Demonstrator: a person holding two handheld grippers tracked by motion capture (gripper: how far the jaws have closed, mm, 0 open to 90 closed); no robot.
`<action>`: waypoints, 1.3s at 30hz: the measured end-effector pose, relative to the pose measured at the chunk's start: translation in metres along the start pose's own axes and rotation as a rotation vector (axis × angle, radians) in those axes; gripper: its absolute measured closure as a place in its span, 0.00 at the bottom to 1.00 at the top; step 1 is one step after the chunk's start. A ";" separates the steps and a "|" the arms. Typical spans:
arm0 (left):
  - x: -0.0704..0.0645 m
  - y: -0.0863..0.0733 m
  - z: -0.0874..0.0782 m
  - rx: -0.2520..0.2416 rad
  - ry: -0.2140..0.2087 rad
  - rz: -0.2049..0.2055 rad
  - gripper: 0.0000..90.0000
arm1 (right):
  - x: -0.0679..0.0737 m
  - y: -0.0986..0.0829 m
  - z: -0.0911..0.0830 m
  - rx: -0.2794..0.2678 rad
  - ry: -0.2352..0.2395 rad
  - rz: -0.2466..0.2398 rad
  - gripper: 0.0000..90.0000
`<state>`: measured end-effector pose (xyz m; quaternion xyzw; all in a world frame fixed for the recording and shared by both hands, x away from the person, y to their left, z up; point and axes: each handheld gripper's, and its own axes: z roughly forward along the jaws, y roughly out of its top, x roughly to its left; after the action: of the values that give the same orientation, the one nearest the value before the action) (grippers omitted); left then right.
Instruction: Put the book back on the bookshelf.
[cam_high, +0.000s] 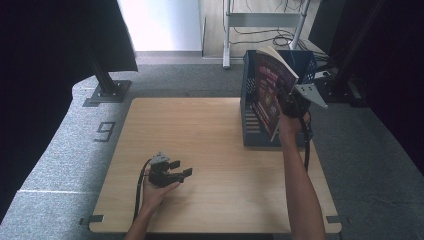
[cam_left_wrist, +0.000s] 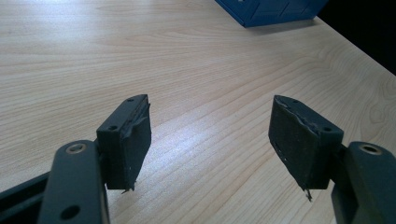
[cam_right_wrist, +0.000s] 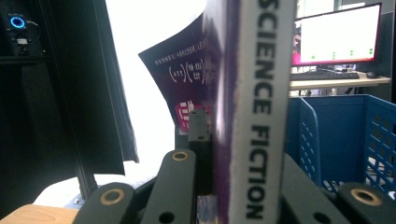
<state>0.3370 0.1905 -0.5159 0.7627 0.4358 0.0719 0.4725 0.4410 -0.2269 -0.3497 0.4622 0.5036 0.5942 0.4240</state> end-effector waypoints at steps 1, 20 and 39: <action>0.000 0.000 0.000 0.004 0.001 0.001 0.33 | 0.000 -0.001 0.001 -0.001 0.000 0.000 0.90; 0.004 0.000 -0.003 0.000 -0.002 -0.010 0.33 | 0.000 -0.007 0.027 0.003 -0.022 0.011 0.90; 0.007 0.000 -0.007 -0.010 0.000 -0.022 0.33 | 0.000 -0.026 0.050 -0.008 -0.052 0.038 0.90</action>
<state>0.3381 0.2005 -0.5141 0.7554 0.4440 0.0689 0.4769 0.4909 -0.2134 -0.3720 0.4852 0.4810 0.5920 0.4276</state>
